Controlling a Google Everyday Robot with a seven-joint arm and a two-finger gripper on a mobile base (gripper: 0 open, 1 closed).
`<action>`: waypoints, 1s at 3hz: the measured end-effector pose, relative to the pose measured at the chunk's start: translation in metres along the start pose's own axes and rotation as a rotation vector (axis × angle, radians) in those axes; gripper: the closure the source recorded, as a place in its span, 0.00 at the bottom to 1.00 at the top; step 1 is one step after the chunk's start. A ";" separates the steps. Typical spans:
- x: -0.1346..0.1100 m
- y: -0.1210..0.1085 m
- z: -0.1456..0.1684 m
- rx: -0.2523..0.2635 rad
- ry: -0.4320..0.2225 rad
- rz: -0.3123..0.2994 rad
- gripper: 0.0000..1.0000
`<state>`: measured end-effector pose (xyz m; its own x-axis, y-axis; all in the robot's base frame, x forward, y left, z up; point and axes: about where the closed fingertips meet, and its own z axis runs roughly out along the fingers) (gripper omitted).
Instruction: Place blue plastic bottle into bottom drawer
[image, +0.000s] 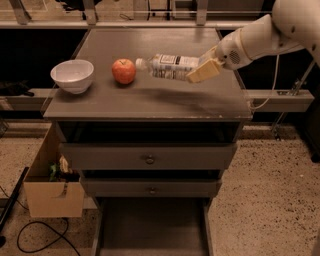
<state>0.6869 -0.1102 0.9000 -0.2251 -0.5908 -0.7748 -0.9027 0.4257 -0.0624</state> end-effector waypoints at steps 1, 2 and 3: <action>-0.017 0.011 -0.044 0.044 -0.027 -0.020 1.00; -0.008 0.035 -0.060 0.058 -0.023 -0.010 1.00; -0.001 0.075 -0.077 0.090 -0.031 -0.004 1.00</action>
Offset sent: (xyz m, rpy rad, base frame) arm -0.0910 -0.0326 0.0376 -0.0046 -0.0401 -0.0653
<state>0.5911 -0.1301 0.9442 -0.2087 -0.5716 -0.7936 -0.8665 0.4844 -0.1210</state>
